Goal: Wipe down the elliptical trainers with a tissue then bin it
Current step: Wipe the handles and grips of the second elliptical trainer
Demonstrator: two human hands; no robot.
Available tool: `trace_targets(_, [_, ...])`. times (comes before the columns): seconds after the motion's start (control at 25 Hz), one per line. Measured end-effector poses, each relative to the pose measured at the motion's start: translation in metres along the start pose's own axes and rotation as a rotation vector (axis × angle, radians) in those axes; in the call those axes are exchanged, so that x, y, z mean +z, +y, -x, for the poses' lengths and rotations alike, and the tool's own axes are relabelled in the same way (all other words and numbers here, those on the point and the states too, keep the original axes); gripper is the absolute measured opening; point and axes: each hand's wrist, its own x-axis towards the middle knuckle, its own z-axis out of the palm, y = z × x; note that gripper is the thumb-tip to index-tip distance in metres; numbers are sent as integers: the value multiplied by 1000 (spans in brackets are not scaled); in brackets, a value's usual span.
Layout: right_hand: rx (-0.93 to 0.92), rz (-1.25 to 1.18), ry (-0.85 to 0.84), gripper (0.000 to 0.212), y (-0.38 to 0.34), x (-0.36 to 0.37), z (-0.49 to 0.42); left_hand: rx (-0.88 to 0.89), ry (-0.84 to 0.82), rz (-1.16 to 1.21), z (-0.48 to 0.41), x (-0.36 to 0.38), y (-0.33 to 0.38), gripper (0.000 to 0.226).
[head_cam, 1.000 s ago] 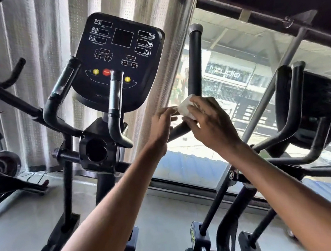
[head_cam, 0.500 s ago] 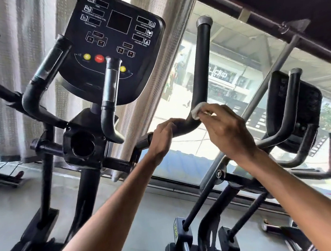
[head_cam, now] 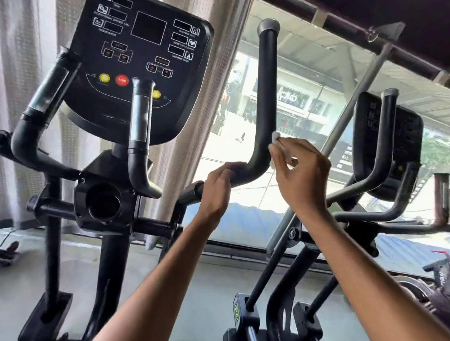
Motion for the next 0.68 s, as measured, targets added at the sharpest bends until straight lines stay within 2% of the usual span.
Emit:
trace_targets(0.08, [-45, 41, -19, 27, -8, 5, 1, -4, 2, -8, 0, -2, -4, 44])
trace_targets(0.24, [-334, 318, -168, 19, -15, 2, -13, 12, 34, -70, 2, -8, -15, 54])
trace_targets(0.32, [-424, 456, -309, 21, -31, 3, -31, 2, 51, -89, 1, -9, -17, 54])
trace_targets(0.44, [-512, 593, -613, 28, -61, 4, -40, -51, 57, -111, -4, -15, -30, 54])
trace_targets(0.56, [-566, 692, -881, 30, -78, 22, -24, -57, 53, -71, 1, -19, -32, 38])
trace_targets(0.68, [-516, 793, -974, 32, -81, 52, -14, -75, 65, -12, 10, -19, -21, 33])
